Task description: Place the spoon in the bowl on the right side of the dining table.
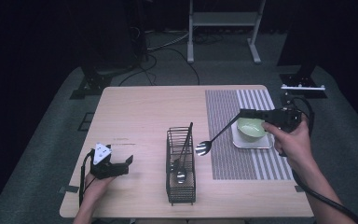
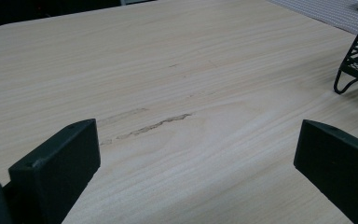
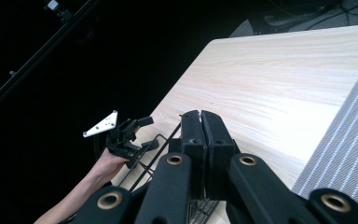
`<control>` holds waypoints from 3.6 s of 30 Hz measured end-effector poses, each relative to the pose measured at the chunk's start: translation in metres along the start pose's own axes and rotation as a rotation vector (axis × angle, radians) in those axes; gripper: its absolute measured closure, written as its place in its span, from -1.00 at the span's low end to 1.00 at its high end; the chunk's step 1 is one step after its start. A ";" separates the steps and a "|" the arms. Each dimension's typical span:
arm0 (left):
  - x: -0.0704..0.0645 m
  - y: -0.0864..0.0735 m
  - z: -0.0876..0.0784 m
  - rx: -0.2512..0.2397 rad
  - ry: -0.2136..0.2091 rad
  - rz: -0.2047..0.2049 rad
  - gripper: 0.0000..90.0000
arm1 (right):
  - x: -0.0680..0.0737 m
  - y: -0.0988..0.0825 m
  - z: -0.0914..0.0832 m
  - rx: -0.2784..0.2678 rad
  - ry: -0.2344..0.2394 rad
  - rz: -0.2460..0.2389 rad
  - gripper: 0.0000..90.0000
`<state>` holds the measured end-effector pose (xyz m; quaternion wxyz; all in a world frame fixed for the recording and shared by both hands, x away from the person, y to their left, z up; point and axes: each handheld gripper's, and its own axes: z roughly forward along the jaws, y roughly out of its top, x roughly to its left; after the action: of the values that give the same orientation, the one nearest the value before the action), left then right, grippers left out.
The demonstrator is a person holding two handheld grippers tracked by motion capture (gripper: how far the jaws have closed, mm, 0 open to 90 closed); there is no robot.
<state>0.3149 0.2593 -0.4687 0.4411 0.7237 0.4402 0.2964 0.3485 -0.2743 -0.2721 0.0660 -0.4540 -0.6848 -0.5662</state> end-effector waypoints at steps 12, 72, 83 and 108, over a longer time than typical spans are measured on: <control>0.000 0.000 0.000 0.001 0.000 0.001 -1.00 | -0.013 0.002 -0.011 -0.029 -0.031 0.028 0.97; 0.000 0.000 0.000 0.000 -0.001 0.004 -1.00 | -0.097 -0.005 -0.032 -0.112 -0.272 0.190 0.97; 0.000 0.000 0.000 -0.001 -0.001 0.004 -1.00 | -0.107 -0.006 -0.039 -0.129 -0.309 0.210 0.97; 0.000 0.000 0.000 -0.001 -0.001 0.003 -1.00 | -0.121 -0.001 -0.052 -0.162 -0.368 0.238 0.97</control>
<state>0.3150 0.2590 -0.4689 0.4413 0.7244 0.4386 0.2968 0.3960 -0.3839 -0.3274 -0.0302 -0.6310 -0.5792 -0.5153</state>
